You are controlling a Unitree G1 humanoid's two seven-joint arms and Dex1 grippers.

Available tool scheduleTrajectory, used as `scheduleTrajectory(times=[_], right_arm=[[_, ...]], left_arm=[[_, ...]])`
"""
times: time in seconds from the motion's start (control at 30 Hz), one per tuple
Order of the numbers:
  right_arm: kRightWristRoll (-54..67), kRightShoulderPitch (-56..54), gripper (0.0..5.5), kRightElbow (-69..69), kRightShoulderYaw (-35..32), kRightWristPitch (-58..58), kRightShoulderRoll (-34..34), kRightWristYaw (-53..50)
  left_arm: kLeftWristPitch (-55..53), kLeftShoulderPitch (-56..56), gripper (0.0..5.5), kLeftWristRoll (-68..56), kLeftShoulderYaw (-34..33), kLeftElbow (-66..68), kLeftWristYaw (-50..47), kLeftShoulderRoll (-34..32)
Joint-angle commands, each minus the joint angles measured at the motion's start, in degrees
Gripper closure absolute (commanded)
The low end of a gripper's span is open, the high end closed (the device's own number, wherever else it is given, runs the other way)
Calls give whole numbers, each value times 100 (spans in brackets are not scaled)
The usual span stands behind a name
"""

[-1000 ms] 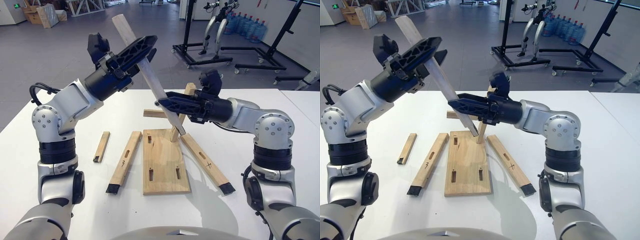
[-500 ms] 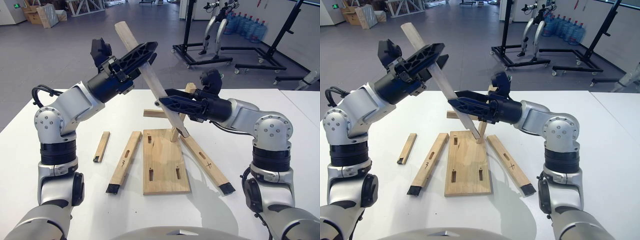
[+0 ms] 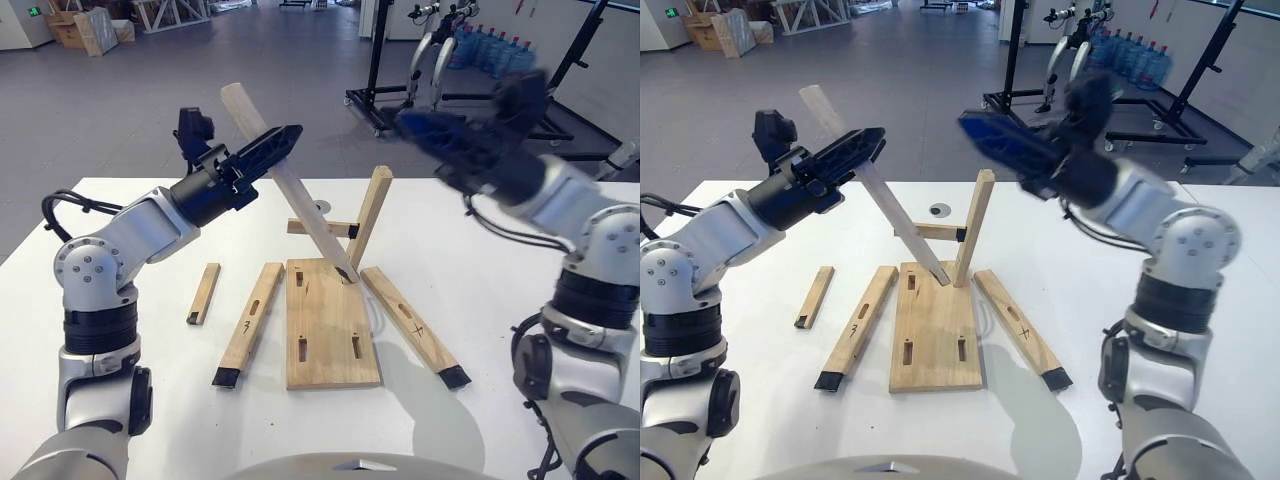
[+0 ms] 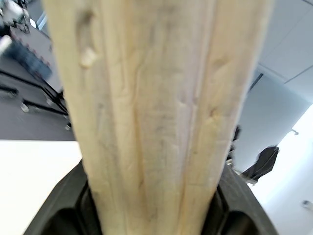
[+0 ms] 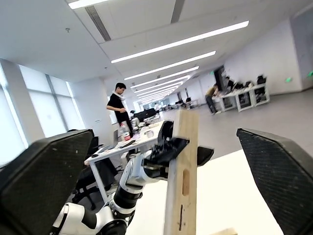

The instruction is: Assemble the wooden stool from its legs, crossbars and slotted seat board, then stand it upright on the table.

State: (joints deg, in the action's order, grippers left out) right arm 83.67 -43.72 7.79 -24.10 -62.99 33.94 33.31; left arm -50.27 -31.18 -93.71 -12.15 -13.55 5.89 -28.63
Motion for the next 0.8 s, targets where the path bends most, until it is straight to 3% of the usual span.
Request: scheduleTrajectory(times=[0.03, 0.17, 0.3, 0.43, 0.57, 0.7, 0.8], right_arm=[[-97, 333, 10, 620, -264, -94, 923, 232], [-691, 1964, 10, 1829, -132, -117, 1559, 946], [-2348, 3601, 10, 2589, 1096, 674, 1858, 1669], [-4048, 3465, 10, 2527, 2839, 1532, 1329, 1343], [-5059, 2984, 10, 2368, 3970, 1842, 600, 869], [-5749, 2728, 10, 2384, 4742, 2013, 315, 788], [-6521, 2617, 10, 2253, 5502, 2246, 491, 1013]], left_arm=[[502, 403, 348, 1058, -224, -561, 460, -196], [761, 1076, 348, 2000, -200, -1107, 1178, -441], [424, 1751, 348, 2407, -27, -865, 1957, -801], [963, 1511, 348, 3348, 177, -571, 2146, -621], [1710, 1413, 348, 4208, 221, -542, 2385, -467], [1759, 1475, 348, 4214, 174, -457, 2616, -315], [1362, 1543, 348, 3757, 145, -323, 2612, -75]])
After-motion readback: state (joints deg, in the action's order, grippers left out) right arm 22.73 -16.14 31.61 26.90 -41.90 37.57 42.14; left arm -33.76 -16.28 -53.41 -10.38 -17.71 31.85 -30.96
